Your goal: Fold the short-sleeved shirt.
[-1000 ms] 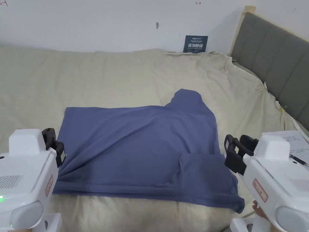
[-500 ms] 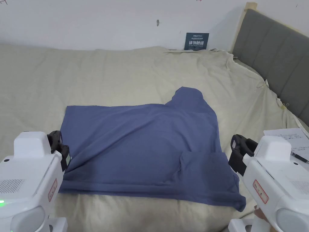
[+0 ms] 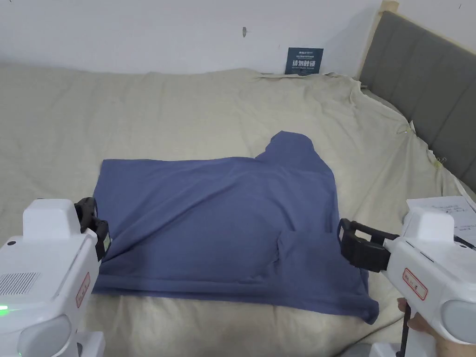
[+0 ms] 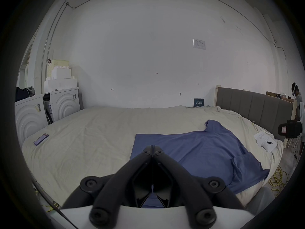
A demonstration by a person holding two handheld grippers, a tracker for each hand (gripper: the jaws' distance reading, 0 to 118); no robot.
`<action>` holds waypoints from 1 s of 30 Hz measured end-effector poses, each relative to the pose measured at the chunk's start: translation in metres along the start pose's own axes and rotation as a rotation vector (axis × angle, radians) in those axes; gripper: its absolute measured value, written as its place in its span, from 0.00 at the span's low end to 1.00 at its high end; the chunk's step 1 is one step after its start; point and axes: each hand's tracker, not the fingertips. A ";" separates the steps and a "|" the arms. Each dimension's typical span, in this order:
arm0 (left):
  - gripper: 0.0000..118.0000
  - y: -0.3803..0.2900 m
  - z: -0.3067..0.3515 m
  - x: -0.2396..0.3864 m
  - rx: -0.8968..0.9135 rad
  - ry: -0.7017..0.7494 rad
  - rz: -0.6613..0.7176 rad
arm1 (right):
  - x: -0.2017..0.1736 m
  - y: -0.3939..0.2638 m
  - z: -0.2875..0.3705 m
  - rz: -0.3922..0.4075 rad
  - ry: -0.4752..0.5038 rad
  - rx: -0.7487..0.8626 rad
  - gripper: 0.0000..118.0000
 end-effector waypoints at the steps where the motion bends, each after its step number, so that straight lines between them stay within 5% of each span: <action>1: 0.00 0.000 0.001 0.000 0.001 -0.001 -0.002 | 0.002 -0.003 -0.001 0.002 -0.004 -0.007 0.91; 11: 0.00 0.001 0.001 0.001 -0.005 0.001 0.008 | 0.026 -0.067 -0.035 0.000 -0.028 -0.365 0.91; 19: 0.00 -0.002 0.000 0.001 -0.024 -0.003 0.005 | 0.036 -0.100 -0.051 -0.023 -0.033 -0.461 0.89; 21: 0.00 -0.003 0.000 0.000 -0.028 -0.003 0.008 | 0.035 -0.103 -0.054 -0.011 -0.027 -0.464 0.70; 25: 0.00 -0.004 -0.001 -0.001 -0.041 0.006 0.010 | 0.031 -0.106 -0.055 0.046 -0.059 -0.454 0.09; 28: 0.00 -0.004 -0.003 -0.003 -0.064 0.012 0.011 | 0.036 -0.107 -0.056 0.029 -0.042 -0.446 0.03; 30: 0.13 -0.002 -0.005 -0.007 -0.091 0.023 0.016 | 0.036 -0.105 -0.055 0.035 -0.039 -0.441 0.02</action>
